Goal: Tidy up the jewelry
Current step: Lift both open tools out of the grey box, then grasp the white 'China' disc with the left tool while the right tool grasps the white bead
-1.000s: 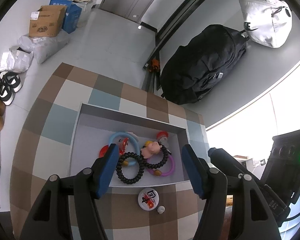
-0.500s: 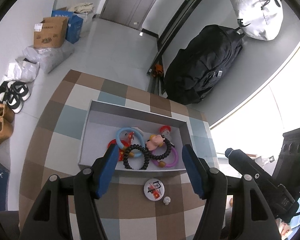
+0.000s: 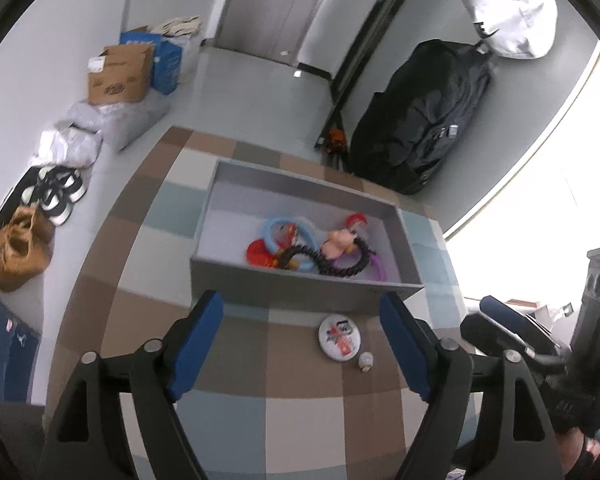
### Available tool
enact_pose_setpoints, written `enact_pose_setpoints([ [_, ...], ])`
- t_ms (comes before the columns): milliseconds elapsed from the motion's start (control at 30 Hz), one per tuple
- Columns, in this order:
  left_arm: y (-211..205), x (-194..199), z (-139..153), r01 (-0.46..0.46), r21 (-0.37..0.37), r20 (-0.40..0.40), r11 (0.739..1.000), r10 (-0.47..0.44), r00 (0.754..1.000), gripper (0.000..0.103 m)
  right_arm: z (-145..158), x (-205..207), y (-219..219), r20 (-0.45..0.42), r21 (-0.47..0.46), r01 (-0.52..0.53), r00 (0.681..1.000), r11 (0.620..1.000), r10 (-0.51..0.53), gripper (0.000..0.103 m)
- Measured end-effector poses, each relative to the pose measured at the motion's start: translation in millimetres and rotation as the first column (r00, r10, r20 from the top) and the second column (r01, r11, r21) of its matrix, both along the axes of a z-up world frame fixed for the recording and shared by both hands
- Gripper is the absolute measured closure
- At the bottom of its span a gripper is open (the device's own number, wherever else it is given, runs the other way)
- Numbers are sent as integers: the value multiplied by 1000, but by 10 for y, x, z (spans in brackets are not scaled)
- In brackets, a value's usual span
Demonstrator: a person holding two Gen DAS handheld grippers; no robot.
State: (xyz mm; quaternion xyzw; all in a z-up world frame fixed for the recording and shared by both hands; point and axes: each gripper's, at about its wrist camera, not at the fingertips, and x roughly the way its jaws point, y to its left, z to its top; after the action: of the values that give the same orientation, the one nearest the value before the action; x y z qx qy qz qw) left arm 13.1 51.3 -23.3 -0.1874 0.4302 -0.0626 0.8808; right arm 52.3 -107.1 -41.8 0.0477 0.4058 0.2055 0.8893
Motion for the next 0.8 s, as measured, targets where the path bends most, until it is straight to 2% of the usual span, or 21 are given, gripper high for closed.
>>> enact_pose_setpoints([
  [133,-9,-12,-71,-18,25,-27,1000,18,999,23,-158,-65,107,-29,-82,-31,999,996,29,0],
  [333,97,-42,-145,-59,36,-59,998,61,996,23,-427,-72,228,-108,-115,-107,990,988,95,2],
  [467,188,-35,-160,-80,8,-75,997,80,994,23,-531,-83,338,-124,-138,-147,984,980,130,13],
  [533,205,-39,-150,-90,27,-74,996,92,993,23,-575,-98,409,-127,-155,-170,980,973,151,14],
  [633,221,-60,-149,-98,55,-72,994,102,992,23,-645,-100,509,-127,-200,-190,978,961,167,23],
  [800,286,-67,-178,-104,33,-81,994,107,991,23,-663,-100,589,-100,-247,-159,985,956,138,38],
])
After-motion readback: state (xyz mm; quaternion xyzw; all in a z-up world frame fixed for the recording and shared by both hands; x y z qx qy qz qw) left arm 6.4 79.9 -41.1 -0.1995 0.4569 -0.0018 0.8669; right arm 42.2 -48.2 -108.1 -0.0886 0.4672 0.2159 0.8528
